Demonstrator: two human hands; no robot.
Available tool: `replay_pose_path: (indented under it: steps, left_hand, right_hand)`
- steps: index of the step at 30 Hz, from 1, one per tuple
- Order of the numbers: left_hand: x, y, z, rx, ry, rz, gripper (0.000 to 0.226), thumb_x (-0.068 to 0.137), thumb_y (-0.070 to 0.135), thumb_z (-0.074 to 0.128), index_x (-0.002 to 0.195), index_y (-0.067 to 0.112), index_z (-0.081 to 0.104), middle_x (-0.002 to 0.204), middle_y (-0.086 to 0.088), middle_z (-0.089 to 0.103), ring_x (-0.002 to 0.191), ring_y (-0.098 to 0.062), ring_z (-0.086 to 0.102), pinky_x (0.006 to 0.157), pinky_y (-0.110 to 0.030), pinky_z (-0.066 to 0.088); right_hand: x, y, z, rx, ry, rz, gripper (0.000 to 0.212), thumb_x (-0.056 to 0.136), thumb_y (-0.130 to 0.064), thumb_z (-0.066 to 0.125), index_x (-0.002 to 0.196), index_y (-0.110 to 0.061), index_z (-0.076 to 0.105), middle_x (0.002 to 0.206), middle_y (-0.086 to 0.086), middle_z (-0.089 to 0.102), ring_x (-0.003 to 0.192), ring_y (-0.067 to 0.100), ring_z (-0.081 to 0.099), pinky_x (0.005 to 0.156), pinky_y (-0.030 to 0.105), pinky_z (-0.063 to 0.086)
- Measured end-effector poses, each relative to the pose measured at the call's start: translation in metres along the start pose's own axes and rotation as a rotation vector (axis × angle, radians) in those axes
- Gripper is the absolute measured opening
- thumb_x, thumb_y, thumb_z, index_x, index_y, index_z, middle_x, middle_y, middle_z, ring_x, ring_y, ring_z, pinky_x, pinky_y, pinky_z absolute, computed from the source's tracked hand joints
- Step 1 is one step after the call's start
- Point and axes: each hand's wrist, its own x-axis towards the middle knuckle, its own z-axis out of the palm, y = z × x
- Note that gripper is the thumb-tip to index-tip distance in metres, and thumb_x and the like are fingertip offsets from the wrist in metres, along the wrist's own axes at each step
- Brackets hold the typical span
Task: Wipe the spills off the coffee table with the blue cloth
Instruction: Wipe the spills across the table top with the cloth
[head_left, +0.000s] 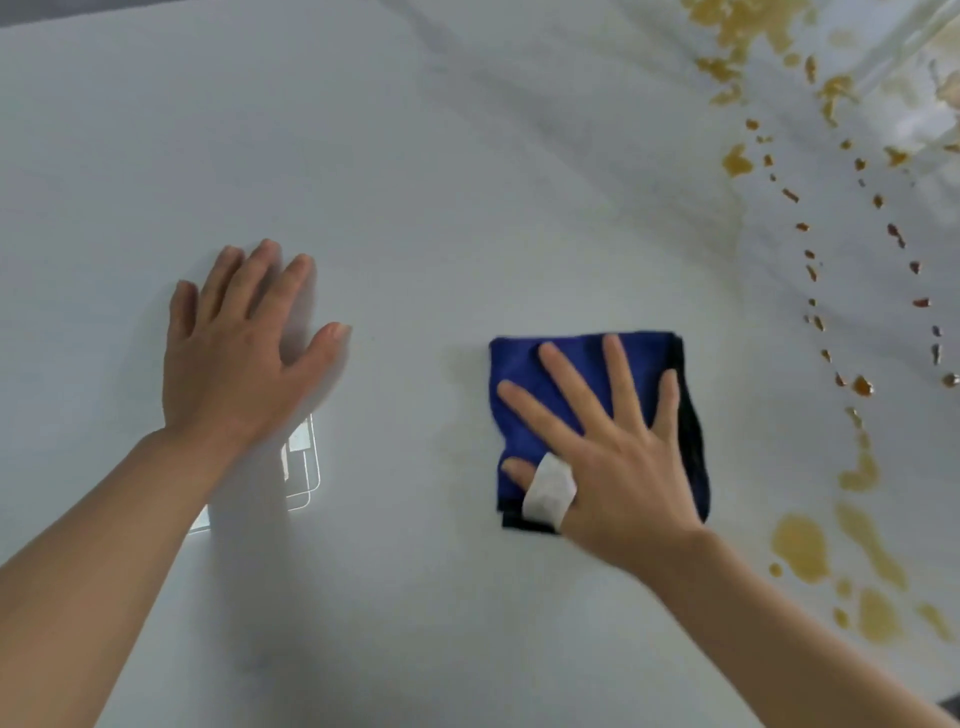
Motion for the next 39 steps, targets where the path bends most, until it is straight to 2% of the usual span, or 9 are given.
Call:
replay_pose_path:
  steps: [2,5,7,12,14,20,23,30,39]
  left_hand:
    - [0.0,0.0,0.0,-0.004,0.006,0.001,0.073,0.079,0.066,0.024,0.142,0.031,0.032,0.155,0.005,0.022,0.144,-0.015,0.009,0.115,-0.043,0.005]
    - [0.0,-0.001,-0.002,0.002,0.003,0.008,0.075,0.078,0.067,0.022,0.143,0.03,0.032,0.155,0.004,0.022,0.144,-0.017,0.009,0.115,-0.043,0.005]
    - [0.001,0.0,-0.002,0.006,-0.001,0.014,0.077,0.077,0.067,0.02,0.143,0.029,0.032,0.155,0.003,0.022,0.144,-0.018,0.01,0.115,-0.044,0.005]
    - [0.002,0.001,-0.002,0.01,-0.005,0.018,0.078,0.077,0.068,0.018,0.143,0.029,0.031,0.156,0.002,0.021,0.145,-0.019,0.009,0.115,-0.045,0.005]
    - [0.002,0.001,-0.002,0.015,-0.004,0.02,0.077,0.077,0.067,0.019,0.143,0.028,0.032,0.155,0.002,0.022,0.144,-0.02,0.01,0.115,-0.045,0.006]
    - [0.002,0.0,0.0,0.011,-0.001,0.015,0.075,0.078,0.067,0.022,0.143,0.03,0.031,0.155,0.004,0.021,0.144,-0.017,0.009,0.115,-0.044,0.006]
    - [0.002,0.0,-0.001,-0.002,0.008,0.008,0.075,0.078,0.068,0.022,0.143,0.031,0.031,0.155,0.006,0.02,0.144,-0.016,0.008,0.115,-0.042,0.005]
    - [0.0,-0.002,0.002,0.018,0.016,0.016,0.074,0.079,0.067,0.024,0.142,0.031,0.031,0.155,0.004,0.022,0.144,-0.017,0.01,0.115,-0.042,0.006]
    - [-0.002,0.001,-0.004,-0.006,0.014,0.004,0.072,0.079,0.064,0.029,0.141,0.028,0.034,0.154,0.004,0.025,0.144,-0.018,0.012,0.115,-0.041,0.008]
  right_hand:
    - [0.005,0.018,-0.003,-0.013,-0.023,0.066,0.061,0.085,-0.064,0.025,0.141,-0.041,0.033,0.152,-0.001,0.031,0.139,0.044,0.02,0.099,0.073,0.017]
    - [-0.012,0.044,0.001,-0.01,-0.036,0.212,0.062,0.082,-0.072,0.009,0.139,-0.053,-0.005,0.155,-0.012,0.0,0.144,0.033,-0.005,0.108,0.067,0.005]
    - [-0.034,0.052,0.005,0.013,-0.039,0.286,0.062,0.079,-0.075,0.001,0.136,-0.056,-0.015,0.152,-0.016,-0.013,0.143,0.028,-0.016,0.109,0.065,0.001]
    - [-0.081,0.025,0.001,0.046,-0.115,0.255,0.07,0.086,-0.072,0.009,0.142,-0.034,0.026,0.154,0.003,0.02,0.139,0.045,0.011,0.095,0.076,0.021]
    - [-0.09,0.004,0.006,0.03,-0.117,0.177,0.069,0.087,-0.071,0.012,0.14,-0.032,0.032,0.153,0.005,0.025,0.137,0.048,0.015,0.093,0.077,0.021]
    - [-0.048,-0.015,0.008,-0.023,-0.05,0.015,0.063,0.086,-0.069,0.022,0.138,-0.037,0.037,0.15,0.003,0.035,0.136,0.048,0.024,0.095,0.074,0.021]
    - [-0.019,-0.002,0.001,-0.013,-0.044,0.078,0.063,0.085,-0.067,0.024,0.14,-0.039,0.036,0.15,0.001,0.034,0.137,0.046,0.023,0.096,0.074,0.019]
    - [-0.035,0.025,0.003,-0.022,-0.064,0.191,0.067,0.086,-0.07,0.008,0.145,-0.038,0.015,0.154,0.002,0.024,0.141,0.043,0.014,0.101,0.072,0.019]
    - [-0.064,0.022,0.002,-0.014,-0.111,0.197,0.07,0.085,-0.072,0.01,0.143,-0.034,0.021,0.153,0.006,0.025,0.138,0.046,0.017,0.099,0.073,0.023]
